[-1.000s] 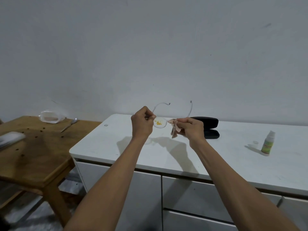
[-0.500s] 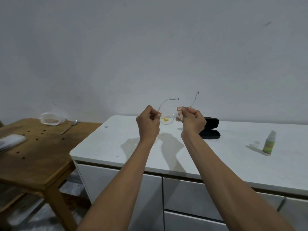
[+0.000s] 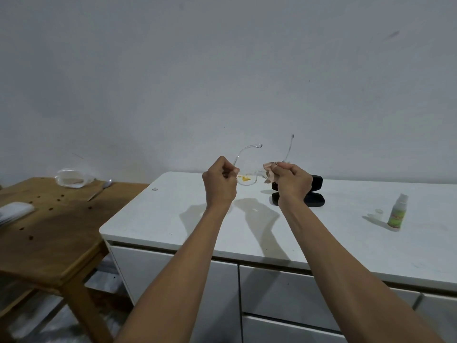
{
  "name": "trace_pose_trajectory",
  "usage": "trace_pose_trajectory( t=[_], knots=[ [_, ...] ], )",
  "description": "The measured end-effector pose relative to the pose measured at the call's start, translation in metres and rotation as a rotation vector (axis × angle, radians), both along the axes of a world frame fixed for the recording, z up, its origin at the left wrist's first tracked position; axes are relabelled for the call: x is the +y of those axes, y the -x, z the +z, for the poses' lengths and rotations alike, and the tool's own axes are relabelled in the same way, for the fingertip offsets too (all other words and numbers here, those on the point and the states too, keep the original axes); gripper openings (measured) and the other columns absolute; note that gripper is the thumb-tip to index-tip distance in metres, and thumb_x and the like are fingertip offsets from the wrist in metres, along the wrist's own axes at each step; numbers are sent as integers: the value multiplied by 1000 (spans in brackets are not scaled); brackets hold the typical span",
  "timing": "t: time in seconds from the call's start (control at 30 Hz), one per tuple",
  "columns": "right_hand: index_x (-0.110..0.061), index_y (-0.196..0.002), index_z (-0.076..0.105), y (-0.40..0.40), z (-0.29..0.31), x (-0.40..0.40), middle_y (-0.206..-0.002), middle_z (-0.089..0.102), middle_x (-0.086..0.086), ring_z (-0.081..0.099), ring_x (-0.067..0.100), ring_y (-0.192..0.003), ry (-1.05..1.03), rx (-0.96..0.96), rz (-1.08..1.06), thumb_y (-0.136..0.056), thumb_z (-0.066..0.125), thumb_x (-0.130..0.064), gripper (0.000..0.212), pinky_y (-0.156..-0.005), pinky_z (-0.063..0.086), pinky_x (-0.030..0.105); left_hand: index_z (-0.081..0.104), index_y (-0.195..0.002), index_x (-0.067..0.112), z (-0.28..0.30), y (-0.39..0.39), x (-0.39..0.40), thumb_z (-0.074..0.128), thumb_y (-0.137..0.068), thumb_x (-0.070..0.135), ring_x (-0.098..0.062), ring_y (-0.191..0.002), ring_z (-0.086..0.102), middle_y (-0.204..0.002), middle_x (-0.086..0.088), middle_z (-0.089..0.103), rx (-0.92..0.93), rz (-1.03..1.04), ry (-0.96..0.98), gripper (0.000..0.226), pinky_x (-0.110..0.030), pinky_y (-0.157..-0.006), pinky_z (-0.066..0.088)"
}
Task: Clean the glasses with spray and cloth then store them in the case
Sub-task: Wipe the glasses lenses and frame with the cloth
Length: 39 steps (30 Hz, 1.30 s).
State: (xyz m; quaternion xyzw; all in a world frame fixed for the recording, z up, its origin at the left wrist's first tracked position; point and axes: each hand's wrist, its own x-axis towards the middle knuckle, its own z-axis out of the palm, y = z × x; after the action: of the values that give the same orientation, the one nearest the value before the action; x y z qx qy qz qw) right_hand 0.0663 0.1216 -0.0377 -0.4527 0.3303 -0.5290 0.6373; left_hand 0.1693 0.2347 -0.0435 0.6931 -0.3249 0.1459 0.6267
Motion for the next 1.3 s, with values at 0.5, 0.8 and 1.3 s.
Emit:
trace_pose_trajectory(
  t=[0.5, 0.8, 1.3],
  knots=[
    [-18, -83, 78, 6, -25, 17, -69, 76, 9, 72, 21, -60, 246, 203, 139, -84, 81, -24, 7, -66, 57, 29, 54, -69, 14, -12, -2, 4, 70, -83, -3, -26, -65, 65, -69, -6, 69, 103, 93, 24, 28, -42, -63, 55],
    [-10, -79, 77, 16, -32, 14, -59, 72, 15, 70, 28, -65, 370, 256, 289, -87, 75, -15, 10, -91, 58, 53, 56, -71, 10, -15, -6, 9, 70, -84, -3, -24, -64, 65, -66, -4, 67, 84, 125, 21, 23, -32, -59, 49],
    [-13, -88, 83, -7, -43, 56, -86, 80, 4, 72, 17, -86, 61, -62, 392, -90, 75, -5, 11, -87, 61, 34, 57, -73, 9, -13, -3, 10, 71, -87, 1, -24, -62, 65, -64, -6, 65, 82, 173, 106, 21, -33, -60, 51]
  ],
)
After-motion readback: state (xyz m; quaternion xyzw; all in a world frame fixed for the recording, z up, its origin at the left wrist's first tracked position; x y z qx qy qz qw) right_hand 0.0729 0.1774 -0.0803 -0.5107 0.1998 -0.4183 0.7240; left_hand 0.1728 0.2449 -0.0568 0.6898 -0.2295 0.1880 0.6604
